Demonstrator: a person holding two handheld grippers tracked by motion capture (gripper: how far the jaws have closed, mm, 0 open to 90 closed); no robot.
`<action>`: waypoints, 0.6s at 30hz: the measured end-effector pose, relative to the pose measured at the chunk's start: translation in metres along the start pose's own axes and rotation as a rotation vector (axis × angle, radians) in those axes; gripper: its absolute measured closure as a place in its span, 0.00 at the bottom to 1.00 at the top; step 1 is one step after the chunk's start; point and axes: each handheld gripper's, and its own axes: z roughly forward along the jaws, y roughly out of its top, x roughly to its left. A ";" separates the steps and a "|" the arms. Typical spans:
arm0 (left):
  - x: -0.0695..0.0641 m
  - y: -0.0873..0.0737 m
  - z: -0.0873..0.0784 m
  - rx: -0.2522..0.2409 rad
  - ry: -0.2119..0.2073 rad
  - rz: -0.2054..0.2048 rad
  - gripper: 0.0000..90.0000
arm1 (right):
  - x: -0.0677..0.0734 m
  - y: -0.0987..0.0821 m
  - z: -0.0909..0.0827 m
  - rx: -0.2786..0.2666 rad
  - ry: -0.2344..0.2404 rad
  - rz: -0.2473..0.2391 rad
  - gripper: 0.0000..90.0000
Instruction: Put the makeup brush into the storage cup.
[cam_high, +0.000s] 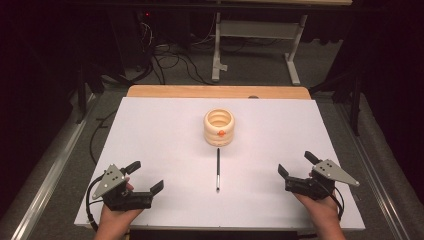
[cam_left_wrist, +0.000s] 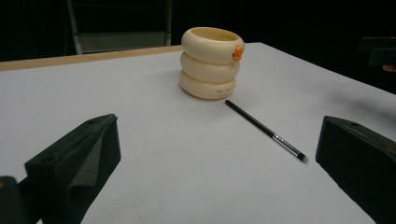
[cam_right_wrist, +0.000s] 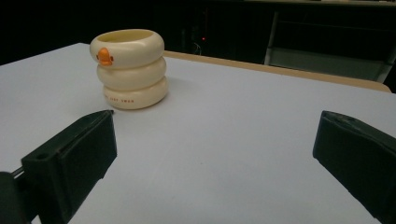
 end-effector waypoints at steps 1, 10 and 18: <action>0.000 0.000 0.000 -0.001 0.001 0.001 0.01 | 0.000 0.000 0.000 -0.002 0.002 -0.003 0.01; 0.000 0.000 -0.001 -0.001 0.001 0.002 0.01 | 0.001 -0.001 0.000 0.003 0.004 -0.012 0.01; -0.001 0.000 0.000 0.001 -0.002 0.002 0.01 | 0.001 -0.001 0.001 0.007 0.004 -0.016 0.02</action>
